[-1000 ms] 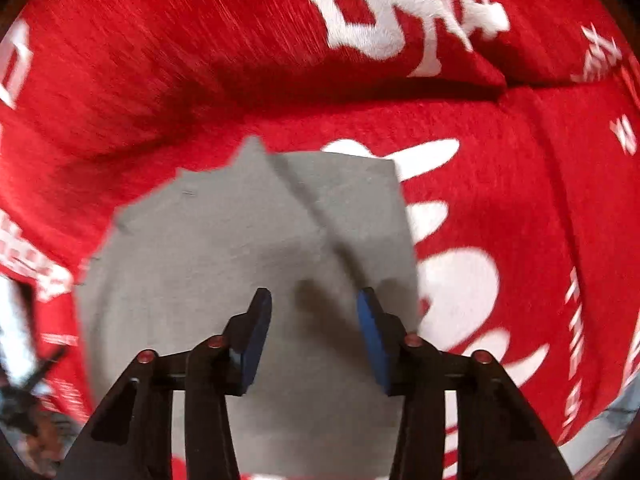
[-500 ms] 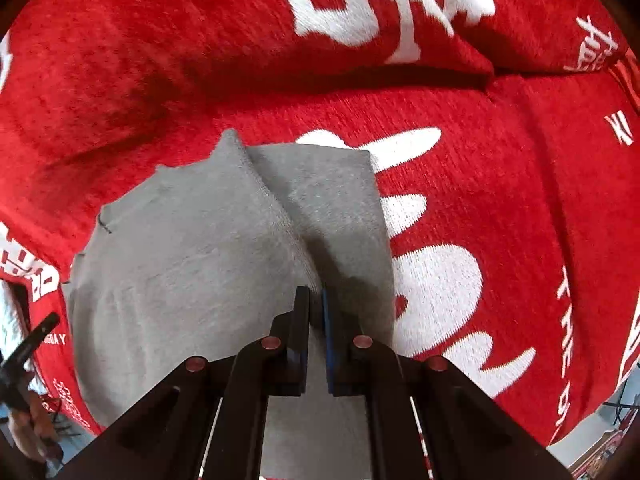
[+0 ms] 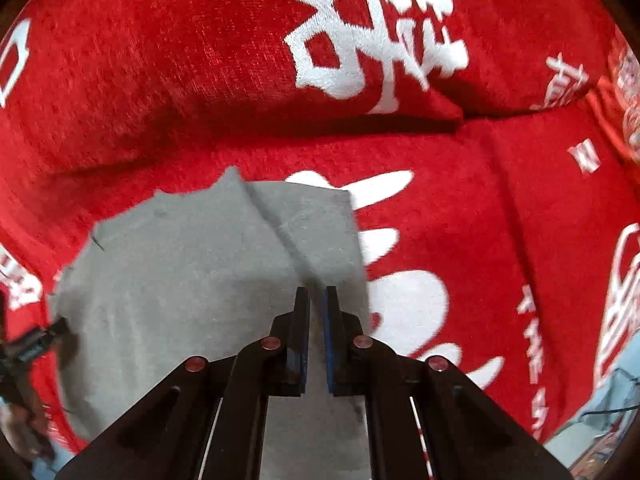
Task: Fold small clothes
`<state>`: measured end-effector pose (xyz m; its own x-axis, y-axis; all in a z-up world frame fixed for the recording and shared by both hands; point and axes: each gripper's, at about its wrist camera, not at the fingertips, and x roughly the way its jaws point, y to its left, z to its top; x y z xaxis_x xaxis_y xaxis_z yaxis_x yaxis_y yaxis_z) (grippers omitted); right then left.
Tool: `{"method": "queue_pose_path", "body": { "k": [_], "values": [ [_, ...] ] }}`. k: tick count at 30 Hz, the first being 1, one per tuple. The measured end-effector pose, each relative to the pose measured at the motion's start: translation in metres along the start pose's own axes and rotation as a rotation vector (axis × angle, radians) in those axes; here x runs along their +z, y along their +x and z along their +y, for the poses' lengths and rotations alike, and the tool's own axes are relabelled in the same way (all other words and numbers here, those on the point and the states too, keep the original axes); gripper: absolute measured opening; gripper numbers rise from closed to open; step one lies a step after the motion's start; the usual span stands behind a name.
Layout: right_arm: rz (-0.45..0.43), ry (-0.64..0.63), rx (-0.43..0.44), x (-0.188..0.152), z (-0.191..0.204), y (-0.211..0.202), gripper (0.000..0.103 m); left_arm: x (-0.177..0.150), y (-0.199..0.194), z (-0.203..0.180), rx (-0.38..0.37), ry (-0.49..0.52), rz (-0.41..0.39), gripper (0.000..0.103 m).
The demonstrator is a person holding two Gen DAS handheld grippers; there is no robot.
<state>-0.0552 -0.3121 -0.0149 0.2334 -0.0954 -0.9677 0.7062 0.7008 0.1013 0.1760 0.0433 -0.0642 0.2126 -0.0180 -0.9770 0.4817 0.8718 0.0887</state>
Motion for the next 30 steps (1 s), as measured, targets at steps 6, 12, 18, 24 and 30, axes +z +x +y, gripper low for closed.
{"method": "queue_pose_path", "body": {
  "k": [6, 12, 18, 24, 30],
  "values": [
    [0.102, -0.066, -0.085, -0.005, 0.010, 0.043, 0.007, -0.002, 0.022, 0.020, 0.019, -0.039, 0.036, 0.102],
    [0.119, 0.102, -0.058, -0.008, -0.033, 0.036, 0.007, -0.005, 0.015, 0.027, 0.014, -0.027, 0.030, 0.102],
    [0.117, 0.103, -0.021, -0.023, -0.034, 0.014, 0.007, -0.014, 0.003, 0.036, 0.005, -0.038, 0.040, 0.102],
    [0.126, 0.090, 0.038, -0.046, -0.013, -0.002, 0.007, -0.024, -0.010, 0.040, -0.045, -0.084, 0.049, 0.102],
    [0.151, 0.066, 0.106, -0.054, 0.012, -0.003, 0.059, -0.036, -0.019, 0.036, -0.055, -0.054, 0.049, 0.102]
  ]
}}
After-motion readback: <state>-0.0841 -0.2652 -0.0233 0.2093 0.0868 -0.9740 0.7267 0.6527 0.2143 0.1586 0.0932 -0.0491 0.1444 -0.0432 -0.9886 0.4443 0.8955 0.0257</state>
